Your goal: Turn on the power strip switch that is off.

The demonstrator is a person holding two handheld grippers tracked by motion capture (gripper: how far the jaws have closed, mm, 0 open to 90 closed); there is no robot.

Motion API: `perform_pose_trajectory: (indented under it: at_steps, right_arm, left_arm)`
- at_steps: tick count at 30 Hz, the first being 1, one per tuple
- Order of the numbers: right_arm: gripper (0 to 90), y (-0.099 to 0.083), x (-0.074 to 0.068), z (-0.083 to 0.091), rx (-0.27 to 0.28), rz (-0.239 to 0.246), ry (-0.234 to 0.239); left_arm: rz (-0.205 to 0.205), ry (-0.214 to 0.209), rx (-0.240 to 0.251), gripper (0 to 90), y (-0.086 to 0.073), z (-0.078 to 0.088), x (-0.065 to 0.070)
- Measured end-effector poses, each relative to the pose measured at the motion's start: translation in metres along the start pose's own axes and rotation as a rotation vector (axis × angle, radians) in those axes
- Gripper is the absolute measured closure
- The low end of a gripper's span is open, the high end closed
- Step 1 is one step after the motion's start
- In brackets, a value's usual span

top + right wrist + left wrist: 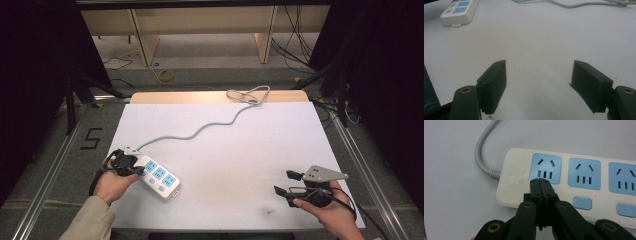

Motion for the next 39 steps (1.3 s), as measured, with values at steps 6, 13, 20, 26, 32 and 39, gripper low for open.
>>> perform_pose_trajectory:
  at_steps: [6, 13, 20, 26, 32, 39]
  right_arm:
    - [28.8, -0.0003, 0.0002, 0.0004, 0.000, -0.003, -0.002]
    - [28.8, -0.0002, 0.0001, 0.0007, 0.000, -0.002, -0.001]
    - [28.8, -0.0002, -0.0001, 0.0001, 0.001, 0.001, 0.001]
    - [28.8, -0.0001, 0.0000, 0.0003, 0.001, 0.000, 0.000]
    - [28.8, -0.0002, 0.0005, 0.0008, 0.001, -0.005, -0.001]
    - [28.8, 0.0002, 0.0002, 0.0008, 0.003, -0.007, 0.000]
  left_arm:
    - [0.006, -0.002, -0.010, 89.9, 0.0007, -0.0004, 0.0005]
    - [0.000, 0.003, -0.023, 90.0, 0.0010, -0.0013, 0.0010]
    - [-0.005, 0.016, -0.027, 90.0, 0.0013, -0.0025, 0.0016]
    - [-0.023, 0.060, -0.044, 90.0, 0.0016, -0.0045, -0.0010]
    - [-0.018, 0.056, -0.025, 90.0, 0.0030, -0.0059, -0.0021]
    - [-0.001, 0.042, -0.015, 90.0, 0.0029, -0.0057, -0.0034]
Point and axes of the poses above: each handheld gripper's, and its own axes: z roughly backward along the jaws, y roughly out of its top, x roughly to its right, the point moved 6 cm from there along -z, roughly forward along the jaws, and after that the axes turned 3 degrees about -x, right-handed, at the moved point
